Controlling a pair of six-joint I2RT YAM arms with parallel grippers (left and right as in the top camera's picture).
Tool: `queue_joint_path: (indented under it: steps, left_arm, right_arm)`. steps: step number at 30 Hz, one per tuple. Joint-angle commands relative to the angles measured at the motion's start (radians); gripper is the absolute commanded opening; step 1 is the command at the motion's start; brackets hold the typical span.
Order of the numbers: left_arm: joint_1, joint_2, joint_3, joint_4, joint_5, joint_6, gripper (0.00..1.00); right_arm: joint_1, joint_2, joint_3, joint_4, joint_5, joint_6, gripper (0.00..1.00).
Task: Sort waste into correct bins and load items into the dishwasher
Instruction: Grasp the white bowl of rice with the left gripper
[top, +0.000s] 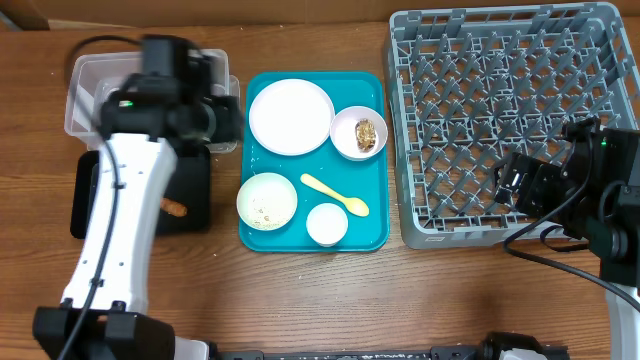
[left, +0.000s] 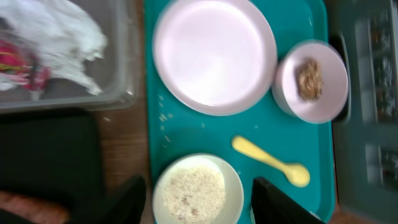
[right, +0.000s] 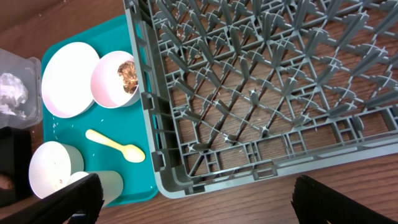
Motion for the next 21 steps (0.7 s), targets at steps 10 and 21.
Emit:
queue_joint_path:
  steps: [10,21]
  left_arm:
    - [-0.274,0.194,-0.013,-0.108,0.016,0.197,0.53]
    - [-0.329,0.243,-0.135,-0.067,-0.122,-0.225,0.45]
  right_arm:
    - [0.000,0.016,0.021,0.009,-0.006,0.000,1.00]
    - [0.000,0.109,0.021,-0.005,-0.032,0.000,1.00]
